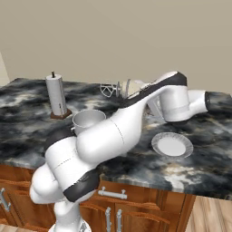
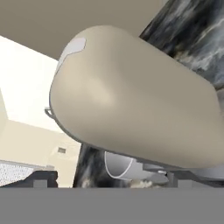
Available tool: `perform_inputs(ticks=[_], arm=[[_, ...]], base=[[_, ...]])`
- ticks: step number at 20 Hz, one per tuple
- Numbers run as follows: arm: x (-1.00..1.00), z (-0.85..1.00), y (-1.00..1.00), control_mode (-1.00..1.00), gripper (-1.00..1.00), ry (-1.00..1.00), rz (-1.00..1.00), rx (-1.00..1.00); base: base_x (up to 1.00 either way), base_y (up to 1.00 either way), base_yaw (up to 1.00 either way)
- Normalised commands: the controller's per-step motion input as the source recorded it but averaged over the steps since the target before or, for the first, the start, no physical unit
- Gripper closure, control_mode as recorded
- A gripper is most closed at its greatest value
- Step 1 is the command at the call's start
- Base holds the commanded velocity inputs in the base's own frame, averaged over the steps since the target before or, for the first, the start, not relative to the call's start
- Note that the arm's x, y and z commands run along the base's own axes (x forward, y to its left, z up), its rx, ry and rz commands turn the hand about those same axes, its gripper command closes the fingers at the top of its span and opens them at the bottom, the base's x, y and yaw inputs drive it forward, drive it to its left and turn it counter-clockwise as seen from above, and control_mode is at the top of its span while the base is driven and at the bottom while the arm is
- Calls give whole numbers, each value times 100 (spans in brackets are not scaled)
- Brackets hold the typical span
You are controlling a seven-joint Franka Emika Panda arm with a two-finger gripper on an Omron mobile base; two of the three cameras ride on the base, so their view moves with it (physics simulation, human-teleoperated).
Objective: Add butter and sugar cubes to the stand mixer bowl and then turn on the stand mixer to begin making frosting.
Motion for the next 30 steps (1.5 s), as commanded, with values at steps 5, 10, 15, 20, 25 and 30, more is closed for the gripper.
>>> perform_inputs(ticks=[5,10,15,20,25,30], arm=[[41,0,-18,-100,-100,0,0,15],[51,0,-6,-100,-100,0,0,16],[27,0,-3,-100,-100,0,0,13],[6,0,3,-100,-100,0,0,8],[21,0,19,-100,-100,0,0,5],[14,-3,37,-100,-100,0,-2,1]], base=[[0,0,0],[0,0,0],[0,0,0],[0,0,0],[0,0,0],[0,0,0]])
